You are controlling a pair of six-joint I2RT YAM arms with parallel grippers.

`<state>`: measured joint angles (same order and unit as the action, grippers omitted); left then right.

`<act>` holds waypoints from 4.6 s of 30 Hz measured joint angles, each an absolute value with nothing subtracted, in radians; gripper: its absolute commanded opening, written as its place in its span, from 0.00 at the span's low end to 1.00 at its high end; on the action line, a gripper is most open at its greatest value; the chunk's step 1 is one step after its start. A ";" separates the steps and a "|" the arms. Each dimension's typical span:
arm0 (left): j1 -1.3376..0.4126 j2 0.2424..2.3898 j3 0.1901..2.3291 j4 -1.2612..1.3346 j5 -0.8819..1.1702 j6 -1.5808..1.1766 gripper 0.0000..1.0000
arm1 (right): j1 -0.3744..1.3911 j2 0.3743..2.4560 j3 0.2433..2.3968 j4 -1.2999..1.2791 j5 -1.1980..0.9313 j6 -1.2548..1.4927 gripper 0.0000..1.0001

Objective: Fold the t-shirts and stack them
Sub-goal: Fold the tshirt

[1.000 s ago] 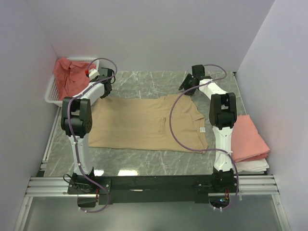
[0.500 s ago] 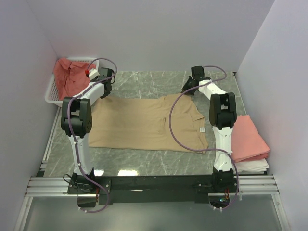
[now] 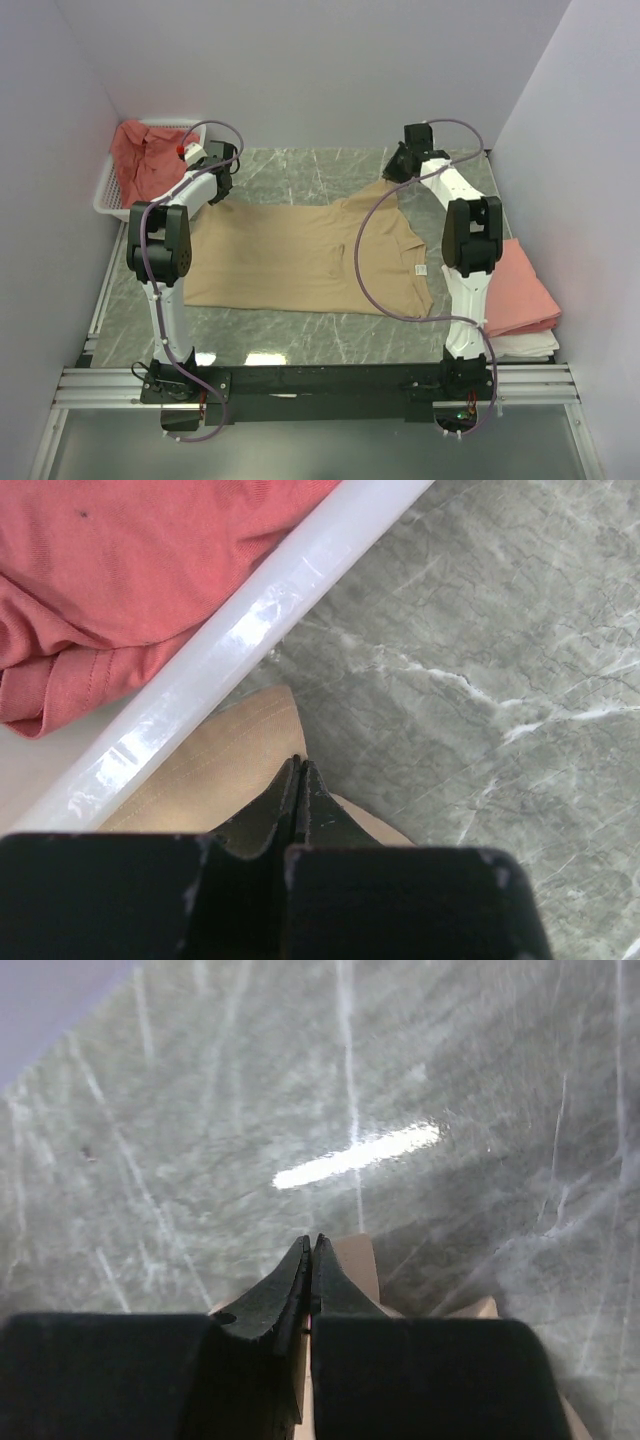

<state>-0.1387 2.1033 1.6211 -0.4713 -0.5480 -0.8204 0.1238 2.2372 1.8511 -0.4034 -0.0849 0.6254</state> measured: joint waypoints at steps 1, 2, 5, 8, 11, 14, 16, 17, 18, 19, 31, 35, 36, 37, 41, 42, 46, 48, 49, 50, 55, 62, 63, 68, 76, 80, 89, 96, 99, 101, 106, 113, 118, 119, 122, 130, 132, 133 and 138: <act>-0.139 2.103 1.621 -0.471 -0.548 -0.821 0.01 | 0.124 2.222 1.851 -0.403 -0.084 0.622 0.00; -0.139 2.103 1.621 -0.471 -0.549 -0.822 0.01 | 0.124 2.208 1.851 -0.403 -0.082 0.618 0.00; -0.137 2.103 1.621 -0.471 -0.552 -0.824 0.01 | 0.123 2.171 1.845 -0.395 -0.079 0.611 0.00; -0.134 2.103 1.620 -0.471 -0.555 -0.826 0.01 | 0.123 2.133 1.819 -0.380 -0.079 0.607 0.00; -0.130 2.095 1.609 -0.471 -0.555 -0.831 0.01 | 0.122 2.092 1.760 -0.354 -0.079 0.604 0.00; -0.126 2.081 1.596 -0.474 -0.555 -0.834 0.01 | 0.119 2.043 1.693 -0.347 -0.079 0.604 0.00; -0.122 2.069 1.590 -0.475 -0.555 -0.836 0.01 | 0.117 2.002 1.647 -0.342 -0.079 0.604 0.00; -0.121 2.062 1.587 -0.474 -0.554 -0.836 0.01 | 0.117 1.978 1.618 -0.333 -0.079 0.605 0.00; -0.119 2.054 1.582 -0.475 -0.554 -0.838 0.01 | 0.116 1.952 1.588 -0.323 -0.079 0.605 0.00; -0.118 2.046 1.578 -0.474 -0.554 -0.841 0.01 | 0.115 1.927 1.561 -0.315 -0.079 0.606 0.00; -0.112 1.931 1.460 -0.472 -0.553 -0.904 0.01 | 0.113 1.574 1.166 -0.231 -0.087 0.640 0.00; -0.112 1.883 1.402 -0.462 -0.547 -0.934 0.01 | 0.113 1.456 1.056 -0.225 -0.091 0.659 0.00; -0.112 1.869 1.385 -0.458 -0.547 -0.943 0.01 | 0.113 1.427 1.031 -0.225 -0.091 0.663 0.00; -0.112 1.857 1.369 -0.456 -0.547 -0.953 0.01 | 0.113 1.396 1.006 -0.224 -0.091 0.665 0.00; -0.112 1.808 1.305 -0.440 -0.546 -0.986 0.01 | 0.113 1.292 0.920 -0.227 -0.086 0.669 0.00; -0.112 1.793 1.285 -0.434 -0.546 -0.992 0.01 | 0.113 1.269 0.902 -0.228 -0.083 0.669 0.00; -0.112 1.741 1.225 -0.417 -0.547 -1.013 0.01 | 0.113 1.201 0.838 -0.229 -0.077 0.670 0.00; -0.112 1.716 1.195 -0.407 -0.548 -1.018 0.01 | 0.113 1.182 0.815 -0.232 -0.075 0.672 0.00; -0.112 1.703 1.179 -0.397 -0.548 -1.019 0.01 | 0.113 1.174 0.802 -0.230 -0.075 0.673 0.00; -0.112 1.691 1.162 -0.390 -0.549 -1.022 0.01 | 0.113 1.167 0.789 -0.229 -0.075 0.673 0.00; -0.112 1.632 1.087 -0.360 -0.554 -1.043 0.01 | 0.113 1.145 0.729 -0.230 -0.076 0.676 0.00; -0.112 1.564 0.981 -0.294 -0.555 -1.068 0.01 | 0.113 1.143 0.659 -0.216 -0.091 0.681 0.00; -0.112 1.555 0.965 -0.287 -0.555 -1.070 0.01 | 0.113 1.143 0.650 -0.213 -0.094 0.681 0.00; -0.112 1.514 0.887 -0.236 -0.554 -1.087 0.01 | 0.113 1.143 0.616 -0.194 -0.105 0.687 0.00; -0.105 1.466 0.773 -0.160 -0.538 -1.136 0.03 | 0.113 1.151 0.580 -0.160 -0.121 0.691 0.00; -0.084 1.443 0.725 -0.138 -0.518 -1.154 0.08 | 0.113 1.153 0.559 -0.154 -0.127 0.694 0.00; -0.036 1.396 0.640 -0.088 -0.459 -1.180 0.20 | 0.113 1.146 0.534 -0.128 -0.144 0.706 0.13; -0.022 1.330 0.644 -0.092 -0.429 -1.172 0.19 | 0.113 1.059 0.522 -0.171 -0.126 0.700 0.51; -0.022 1.339 0.682 -0.111 -0.405 -1.158 0.19 | 0.124 1.023 0.554 -0.212 -0.091 0.681 0.55; -0.024 1.348 0.714 -0.115 -0.378 -1.142 0.19 | 0.144 1.046 0.614 -0.238 -0.067 0.662 0.55; -0.064 1.377 0.763 -0.118 -0.311 -1.111 0.20 | 0.226 1.270 0.853 -0.255 -0.044 0.603 0.55; -0.143 1.394 0.790 -0.141 -0.241 -1.063 0.19 | 0.341 1.582 0.960 -0.243 -0.012 0.559 0.59; -0.154 1.394 0.796 -0.144 -0.213 -1.040 0.18 | 0.397 1.702 0.982 -0.263 0.016 0.556 0.63; -0.155 1.394 0.797 -0.144 -0.207 -1.036 0.18 | 0.413 1.716 0.991 -0.270 0.030 0.556 0.63; -0.157 1.394 0.798 -0.144 -0.198 -1.031 0.18 | 0.457 1.731 1.014 -0.273 0.054 0.562 0.63; -0.159 1.394 0.799 -0.144 -0.180 -1.015 0.16 | 0.501 1.693 0.947 -0.216 0.031 0.611 0.62; -0.159 1.396 0.799 -0.143 -0.178 -1.014 0.16 | 0.501 1.658 0.902 -0.195 0.006 0.623 0.62; -0.159 1.398 0.799 -0.142 -0.178 -1.013 0.16 | 0.501 1.644 0.884 -0.189 -0.005 0.630 0.62; -0.160 1.411 0.799 -0.140 -0.172 -1.012 0.15 | 0.508 1.544 0.780 -0.144 -0.078 0.658 0.61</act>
